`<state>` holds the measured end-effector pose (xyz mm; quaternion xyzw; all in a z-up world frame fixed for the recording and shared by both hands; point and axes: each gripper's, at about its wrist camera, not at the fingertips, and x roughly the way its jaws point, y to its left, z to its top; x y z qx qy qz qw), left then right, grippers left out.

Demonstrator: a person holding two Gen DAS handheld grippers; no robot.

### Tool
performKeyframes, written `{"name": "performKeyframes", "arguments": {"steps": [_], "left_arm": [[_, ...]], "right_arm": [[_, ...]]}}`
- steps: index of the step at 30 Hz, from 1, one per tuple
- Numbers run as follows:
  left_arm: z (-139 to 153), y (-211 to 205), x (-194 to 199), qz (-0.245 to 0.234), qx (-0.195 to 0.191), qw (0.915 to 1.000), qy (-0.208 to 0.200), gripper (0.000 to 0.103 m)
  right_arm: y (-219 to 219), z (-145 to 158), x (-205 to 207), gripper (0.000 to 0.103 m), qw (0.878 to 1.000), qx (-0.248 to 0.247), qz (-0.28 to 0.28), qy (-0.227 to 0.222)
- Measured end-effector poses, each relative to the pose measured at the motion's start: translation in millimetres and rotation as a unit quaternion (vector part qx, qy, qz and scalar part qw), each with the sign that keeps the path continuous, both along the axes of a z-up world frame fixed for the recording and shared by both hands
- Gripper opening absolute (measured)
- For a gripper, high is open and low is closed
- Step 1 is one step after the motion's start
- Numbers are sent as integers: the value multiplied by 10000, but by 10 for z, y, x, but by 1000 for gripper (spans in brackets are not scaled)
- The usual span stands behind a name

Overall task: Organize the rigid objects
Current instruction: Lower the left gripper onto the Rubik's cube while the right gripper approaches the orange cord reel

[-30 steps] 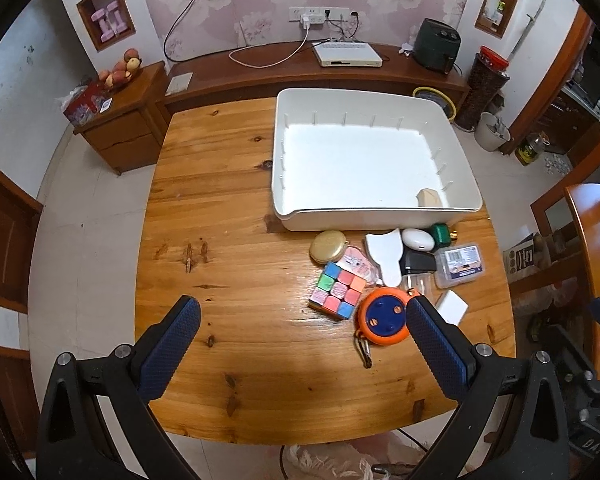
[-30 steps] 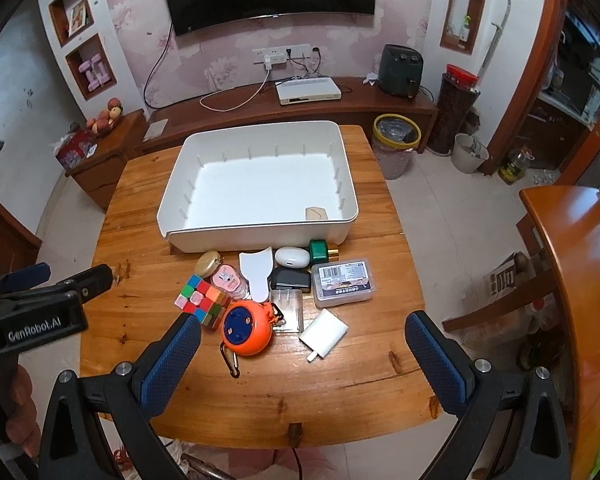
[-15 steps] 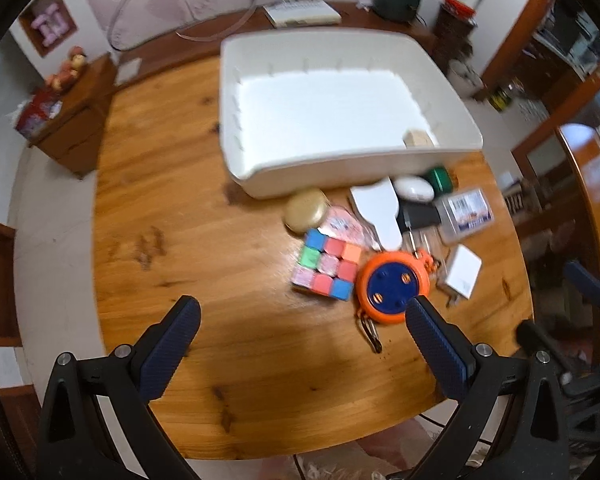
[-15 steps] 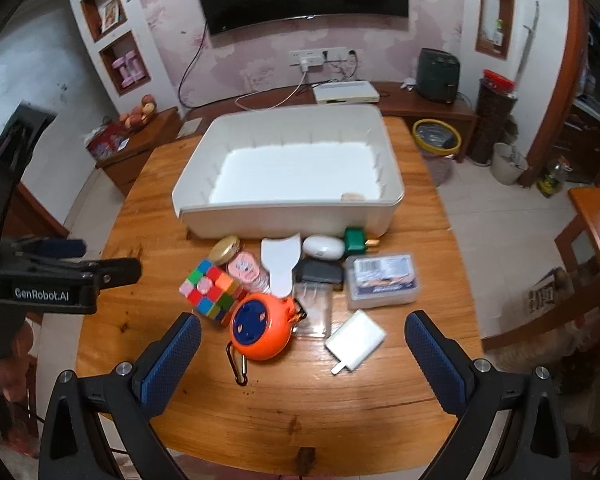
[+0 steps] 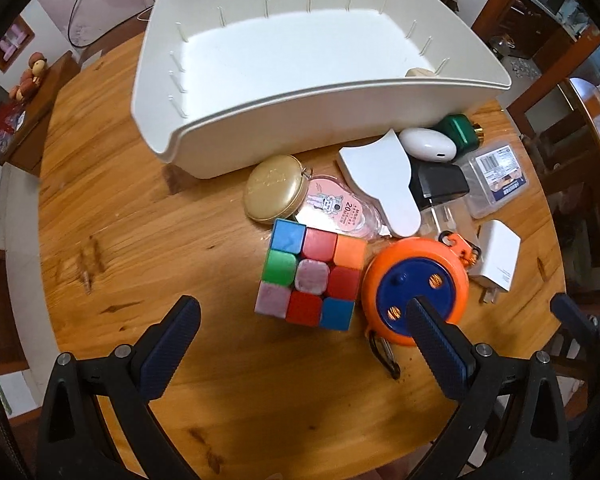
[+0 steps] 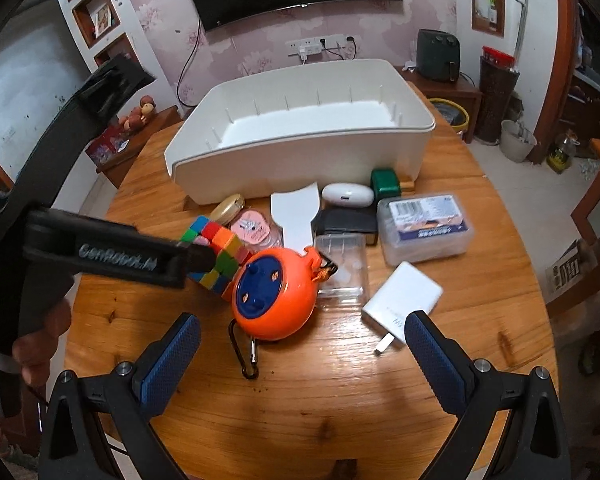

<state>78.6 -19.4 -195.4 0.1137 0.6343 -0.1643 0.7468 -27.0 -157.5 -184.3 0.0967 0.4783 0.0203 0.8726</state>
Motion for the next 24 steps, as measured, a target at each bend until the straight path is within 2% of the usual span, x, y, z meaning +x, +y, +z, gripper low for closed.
{"name": "performKeyframes", "arguments": {"steps": [4,7,13,18,20,24], "left_arm": [[-161,13,63,-23,112,9999,124,101],[-237,42,105,45,122,9997,205,94],[-366,118,182,29,126,9995,302,93],[-493,179,231,-80,-114,9981,595,79],[-545,200,253,-120,-217,9970,726,64],[-555,250,264,-272,-177,9979,560,64]], "right_arm": [[70,-100,-1,102,10000,-5,-47,6],[121,-158,2,102,9999,-57,-106,-18],[246,-264,38,102,9992,-238,-292,-132],[468,-404,112,102,9962,-728,-408,-247],[562,-473,148,102,9944,-940,-410,-263],[731,-597,201,102,9890,-1358,-463,-349]]}}
